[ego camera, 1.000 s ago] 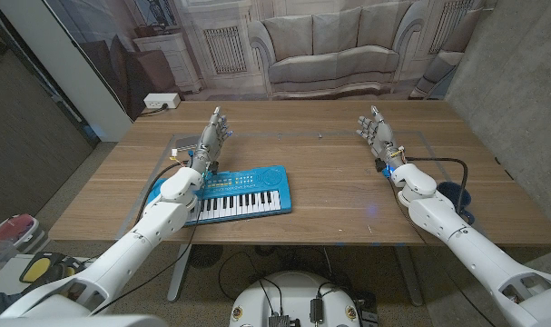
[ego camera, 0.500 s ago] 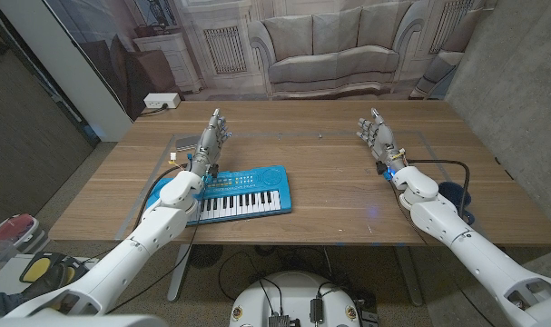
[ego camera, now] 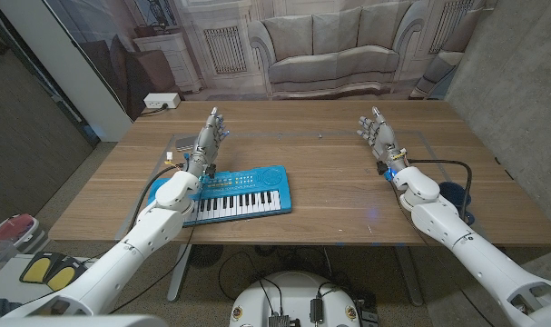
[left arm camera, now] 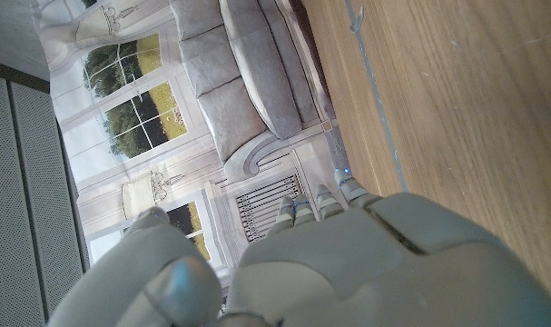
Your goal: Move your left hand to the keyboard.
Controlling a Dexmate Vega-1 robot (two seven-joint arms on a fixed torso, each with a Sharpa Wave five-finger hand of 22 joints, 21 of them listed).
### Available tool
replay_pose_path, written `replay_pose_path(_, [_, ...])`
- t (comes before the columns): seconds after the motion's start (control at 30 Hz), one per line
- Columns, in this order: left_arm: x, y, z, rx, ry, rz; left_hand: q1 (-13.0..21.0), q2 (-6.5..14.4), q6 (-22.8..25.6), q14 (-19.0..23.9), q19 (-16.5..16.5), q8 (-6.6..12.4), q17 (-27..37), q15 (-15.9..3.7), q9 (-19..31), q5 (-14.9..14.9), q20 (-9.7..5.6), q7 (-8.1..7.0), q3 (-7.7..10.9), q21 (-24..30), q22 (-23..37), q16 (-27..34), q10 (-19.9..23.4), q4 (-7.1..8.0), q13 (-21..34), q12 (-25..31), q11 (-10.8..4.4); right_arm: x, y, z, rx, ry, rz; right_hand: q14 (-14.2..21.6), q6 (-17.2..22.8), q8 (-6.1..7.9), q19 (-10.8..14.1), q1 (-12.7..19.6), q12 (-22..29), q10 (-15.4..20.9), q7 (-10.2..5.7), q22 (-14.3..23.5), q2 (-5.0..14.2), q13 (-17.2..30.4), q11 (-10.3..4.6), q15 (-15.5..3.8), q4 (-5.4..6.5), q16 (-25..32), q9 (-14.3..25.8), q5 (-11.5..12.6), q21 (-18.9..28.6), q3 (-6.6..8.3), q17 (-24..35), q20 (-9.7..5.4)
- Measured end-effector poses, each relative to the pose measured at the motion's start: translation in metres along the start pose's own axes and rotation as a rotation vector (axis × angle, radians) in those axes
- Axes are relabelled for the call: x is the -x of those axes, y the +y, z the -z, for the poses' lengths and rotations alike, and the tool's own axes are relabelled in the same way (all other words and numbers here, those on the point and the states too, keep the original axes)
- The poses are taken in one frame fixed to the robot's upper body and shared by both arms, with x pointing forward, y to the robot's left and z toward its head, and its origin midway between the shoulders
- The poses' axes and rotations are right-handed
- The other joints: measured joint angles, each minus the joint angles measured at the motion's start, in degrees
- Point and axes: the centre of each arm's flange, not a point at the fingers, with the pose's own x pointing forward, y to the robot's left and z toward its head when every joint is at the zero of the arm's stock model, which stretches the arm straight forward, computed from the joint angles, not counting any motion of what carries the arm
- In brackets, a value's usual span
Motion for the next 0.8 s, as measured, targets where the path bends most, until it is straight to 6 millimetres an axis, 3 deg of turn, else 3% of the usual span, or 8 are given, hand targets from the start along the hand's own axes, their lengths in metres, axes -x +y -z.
replay_pose_path(0.8, [0.013,-0.003,-0.014,-0.010,-0.046,0.015,0.95,0.95,1.29,1.02,0.00,0.45,-0.01,-0.02,-0.01,0.34,0.00,0.55,0.00,-0.45,-0.01,0.00,1.21,0.00,-0.01,0.00,0.60,0.000,0.002,-0.010,0.007,-0.016,-0.016,0.31,0.62,0.00,0.31,0.15,0.00,0.31,0.00,-0.01,0.15,0.00,0.31,0.31,0.00,0.00,-0.01,0.00,-0.51,0.00,-0.01,-0.31])
